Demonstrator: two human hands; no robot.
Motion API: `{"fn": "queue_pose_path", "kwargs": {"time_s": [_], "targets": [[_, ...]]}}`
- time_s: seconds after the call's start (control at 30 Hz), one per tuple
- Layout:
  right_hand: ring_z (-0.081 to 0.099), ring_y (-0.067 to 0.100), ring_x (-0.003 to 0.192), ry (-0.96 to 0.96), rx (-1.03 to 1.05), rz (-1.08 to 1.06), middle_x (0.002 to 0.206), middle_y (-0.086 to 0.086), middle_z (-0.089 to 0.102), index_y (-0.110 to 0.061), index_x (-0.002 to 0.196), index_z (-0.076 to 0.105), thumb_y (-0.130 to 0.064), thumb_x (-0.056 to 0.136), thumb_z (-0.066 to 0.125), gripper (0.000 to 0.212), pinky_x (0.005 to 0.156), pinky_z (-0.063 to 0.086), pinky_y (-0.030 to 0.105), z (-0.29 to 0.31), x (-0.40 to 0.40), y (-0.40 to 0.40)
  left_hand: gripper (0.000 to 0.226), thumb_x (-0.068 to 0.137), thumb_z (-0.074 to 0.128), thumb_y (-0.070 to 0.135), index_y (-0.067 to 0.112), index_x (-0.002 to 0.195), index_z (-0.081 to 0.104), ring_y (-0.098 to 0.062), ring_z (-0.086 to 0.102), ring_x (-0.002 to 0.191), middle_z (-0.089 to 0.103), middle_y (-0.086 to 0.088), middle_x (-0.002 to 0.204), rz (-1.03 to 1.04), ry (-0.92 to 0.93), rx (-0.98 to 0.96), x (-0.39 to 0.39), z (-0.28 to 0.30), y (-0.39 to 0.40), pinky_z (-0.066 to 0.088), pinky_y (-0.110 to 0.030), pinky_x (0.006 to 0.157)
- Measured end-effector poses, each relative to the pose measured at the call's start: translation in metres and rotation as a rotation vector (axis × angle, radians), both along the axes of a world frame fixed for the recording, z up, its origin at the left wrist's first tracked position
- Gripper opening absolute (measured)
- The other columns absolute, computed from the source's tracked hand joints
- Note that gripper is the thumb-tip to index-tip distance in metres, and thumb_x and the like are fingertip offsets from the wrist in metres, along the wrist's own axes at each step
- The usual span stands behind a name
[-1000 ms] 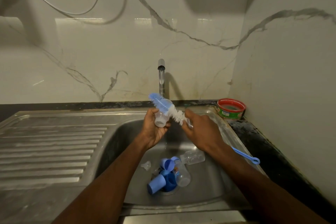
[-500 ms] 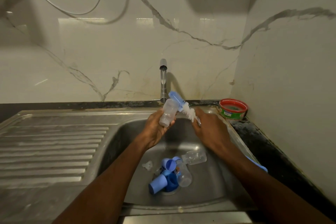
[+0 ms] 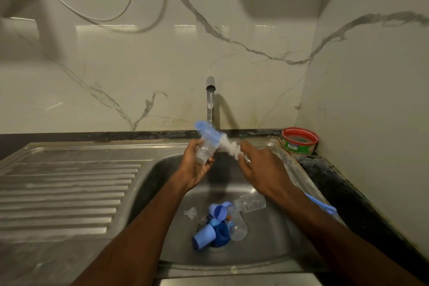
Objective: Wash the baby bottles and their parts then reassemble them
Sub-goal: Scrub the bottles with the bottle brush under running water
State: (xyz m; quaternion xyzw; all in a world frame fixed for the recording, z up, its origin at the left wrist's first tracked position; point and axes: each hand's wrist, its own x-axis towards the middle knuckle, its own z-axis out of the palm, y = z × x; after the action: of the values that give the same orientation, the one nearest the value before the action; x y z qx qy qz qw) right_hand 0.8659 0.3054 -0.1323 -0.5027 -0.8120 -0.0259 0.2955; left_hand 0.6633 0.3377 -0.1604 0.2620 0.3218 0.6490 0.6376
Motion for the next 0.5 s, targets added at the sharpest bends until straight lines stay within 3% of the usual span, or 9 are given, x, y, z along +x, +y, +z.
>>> {"fn": "queue_pose_path", "kwargs": {"time_s": [0.1, 0.17, 0.27, 0.33, 0.43, 0.5], "targets": [[0.043, 0.006, 0.055, -0.086, -0.007, -0.013, 0.078, -0.006, 0.053, -0.031, 0.126, 0.044, -0.035, 0.103, 0.047, 0.024, 0.049, 0.032, 0.025, 0.0, -0.005, -0.004, 0.038, 0.102, 0.046, 0.031, 0.006, 0.128, 0.06, -0.023, 0.065, 0.091, 0.068, -0.018, 0.113, -0.023, 0.02, 0.014, 0.006, 0.001, -0.002, 0.055, -0.029, 0.074], [0.041, 0.006, 0.055, -0.042, 0.004, -0.09, 0.077, -0.006, 0.05, -0.027, 0.125, 0.047, -0.033, 0.104, 0.046, 0.022, 0.047, 0.023, 0.022, 0.004, -0.004, 0.002, 0.043, 0.1, 0.043, 0.033, 0.004, 0.129, 0.057, -0.023, 0.063, 0.088, 0.067, -0.021, 0.116, -0.043, 0.016, 0.008, 0.01, 0.002, -0.003, 0.052, -0.03, 0.072], [0.052, 0.018, 0.062, 0.016, 0.008, -0.132, 0.078, -0.004, 0.058, -0.026, 0.119, 0.049, -0.033, 0.102, 0.048, 0.019, 0.05, 0.033, 0.028, 0.004, 0.001, 0.013, 0.044, 0.101, 0.042, 0.034, 0.003, 0.129, 0.056, -0.032, 0.066, 0.105, 0.066, -0.026, 0.124, -0.037, -0.034, -0.043, 0.013, 0.001, -0.002, 0.056, -0.039, 0.087], [0.059, 0.017, 0.068, 0.025, -0.068, -0.044, 0.082, -0.003, 0.063, -0.03, 0.118, 0.049, -0.033, 0.101, 0.05, 0.018, 0.058, 0.044, 0.031, -0.001, 0.002, 0.012, 0.04, 0.101, 0.05, 0.029, 0.004, 0.131, 0.055, -0.035, 0.066, 0.113, 0.064, -0.027, 0.127, -0.011, -0.07, -0.029, 0.013, 0.0, 0.001, 0.06, -0.041, 0.087], [0.053, 0.007, 0.063, -0.046, -0.105, 0.074, 0.077, -0.009, 0.056, -0.035, 0.116, 0.048, -0.036, 0.1, 0.053, 0.017, 0.055, 0.036, 0.025, -0.006, -0.001, 0.001, 0.056, 0.081, 0.064, 0.024, 0.002, 0.132, 0.055, -0.033, 0.066, 0.11, 0.063, -0.026, 0.126, 0.009, -0.006, 0.036, 0.011, 0.001, -0.002, 0.059, -0.039, 0.088], [0.051, 0.007, 0.062, -0.053, -0.063, 0.05, 0.077, -0.009, 0.055, -0.034, 0.115, 0.049, -0.036, 0.1, 0.052, 0.016, 0.054, 0.033, 0.024, -0.005, -0.002, 0.001, 0.058, 0.079, 0.064, 0.021, 0.0, 0.132, 0.054, -0.036, 0.065, 0.113, 0.062, -0.028, 0.129, -0.01, -0.058, 0.049, 0.009, 0.001, -0.001, 0.059, -0.041, 0.089]]}}
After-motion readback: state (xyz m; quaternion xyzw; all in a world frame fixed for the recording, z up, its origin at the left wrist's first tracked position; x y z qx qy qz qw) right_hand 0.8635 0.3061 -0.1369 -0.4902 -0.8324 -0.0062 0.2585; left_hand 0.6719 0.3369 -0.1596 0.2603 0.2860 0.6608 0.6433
